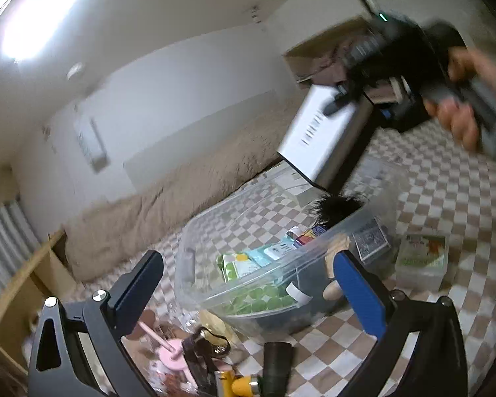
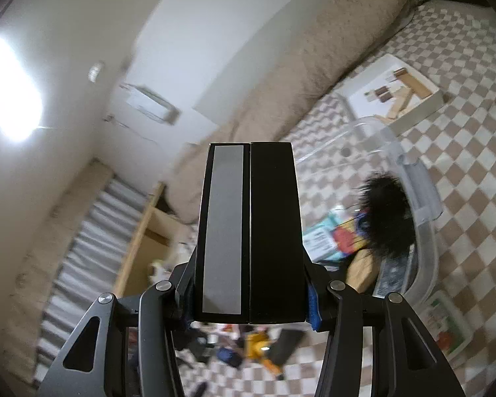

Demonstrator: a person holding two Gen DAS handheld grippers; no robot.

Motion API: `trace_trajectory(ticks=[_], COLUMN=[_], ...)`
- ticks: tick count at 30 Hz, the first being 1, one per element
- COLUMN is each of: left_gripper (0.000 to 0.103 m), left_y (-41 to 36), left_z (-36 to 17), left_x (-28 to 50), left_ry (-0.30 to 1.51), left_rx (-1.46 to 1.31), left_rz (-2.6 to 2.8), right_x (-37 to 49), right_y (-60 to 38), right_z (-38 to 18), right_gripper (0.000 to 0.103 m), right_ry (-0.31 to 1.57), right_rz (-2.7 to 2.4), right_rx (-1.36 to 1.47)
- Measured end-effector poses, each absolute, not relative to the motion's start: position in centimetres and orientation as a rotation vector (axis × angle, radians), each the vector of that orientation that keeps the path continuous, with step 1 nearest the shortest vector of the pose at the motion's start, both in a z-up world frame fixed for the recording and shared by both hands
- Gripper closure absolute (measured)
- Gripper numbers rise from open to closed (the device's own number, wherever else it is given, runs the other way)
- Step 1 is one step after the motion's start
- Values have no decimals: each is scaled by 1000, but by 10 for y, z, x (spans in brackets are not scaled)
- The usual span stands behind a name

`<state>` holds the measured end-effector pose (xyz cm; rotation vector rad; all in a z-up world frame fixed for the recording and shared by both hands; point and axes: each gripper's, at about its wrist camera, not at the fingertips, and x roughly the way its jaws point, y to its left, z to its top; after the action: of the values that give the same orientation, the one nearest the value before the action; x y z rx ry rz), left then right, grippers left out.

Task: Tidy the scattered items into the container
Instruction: 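Lower the CHANEL box into the clear plastic box and open the right tool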

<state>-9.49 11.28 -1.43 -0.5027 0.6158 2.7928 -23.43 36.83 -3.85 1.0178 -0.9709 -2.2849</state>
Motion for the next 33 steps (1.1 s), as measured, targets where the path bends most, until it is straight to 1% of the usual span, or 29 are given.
trace_trajectory(ticks=[3, 8, 14, 19, 24, 29, 33], left_gripper=[0, 0, 0, 0, 0, 0, 0], left_y=[97, 77, 64, 50, 42, 30, 23], left_z=[-13, -15, -19, -19, -22, -23, -22], left_x=[-109, -125, -137, -146, -150, -158, -160], left_ry=[476, 351, 387, 332, 340, 263, 215], left_rx=[-589, -637, -615, -622, -616, -649, -648], left_rz=[2812, 2911, 2972, 2979, 3000, 2994, 2998], right_x=[-251, -280, -319, -347, -357, -372, -385], right_y=[363, 352, 333, 310, 294, 291, 290], right_z=[-47, -63, -85, -99, -108, -122, -136], right_gripper=[52, 52, 52, 52, 52, 52, 52], right_ry=[-919, -917, -1005, -992, -1040, -1068, -1113], right_rz=[-2326, -2346, -2345, -2345, -2302, -2348, -2289], right_rx=[1103, 1204, 1342, 1429, 1449, 1476, 1496])
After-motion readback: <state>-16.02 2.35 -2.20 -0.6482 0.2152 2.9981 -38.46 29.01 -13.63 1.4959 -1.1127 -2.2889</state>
